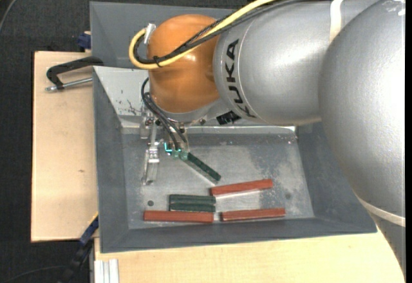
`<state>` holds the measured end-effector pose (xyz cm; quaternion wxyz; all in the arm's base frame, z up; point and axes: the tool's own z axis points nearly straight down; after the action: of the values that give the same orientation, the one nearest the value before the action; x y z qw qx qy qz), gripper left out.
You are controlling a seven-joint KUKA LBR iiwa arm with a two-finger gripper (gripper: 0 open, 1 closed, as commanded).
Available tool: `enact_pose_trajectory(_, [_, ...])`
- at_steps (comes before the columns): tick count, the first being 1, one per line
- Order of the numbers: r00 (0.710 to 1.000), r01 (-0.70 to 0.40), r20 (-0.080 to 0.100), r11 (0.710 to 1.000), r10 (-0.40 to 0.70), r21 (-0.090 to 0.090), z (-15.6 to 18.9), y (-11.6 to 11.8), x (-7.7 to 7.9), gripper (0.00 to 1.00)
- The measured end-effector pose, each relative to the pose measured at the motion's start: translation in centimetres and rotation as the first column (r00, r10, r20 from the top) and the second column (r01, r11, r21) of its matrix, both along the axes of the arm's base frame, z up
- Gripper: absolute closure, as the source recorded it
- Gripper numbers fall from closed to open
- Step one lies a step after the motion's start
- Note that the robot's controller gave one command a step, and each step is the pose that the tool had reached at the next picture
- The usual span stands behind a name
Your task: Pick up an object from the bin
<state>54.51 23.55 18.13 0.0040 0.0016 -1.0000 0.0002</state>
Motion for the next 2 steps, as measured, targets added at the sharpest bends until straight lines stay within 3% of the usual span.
enact_pose_trajectory(1, [0.996, -0.092, 0.000, 0.996, 0.092, -0.003, -5.9, -5.2, -3.0, 0.00])
enact_pose_trajectory(2, [0.972, -0.233, 0.003, 0.972, 0.233, 0.000, -11.1, -9.1, -4.8, 0.00])
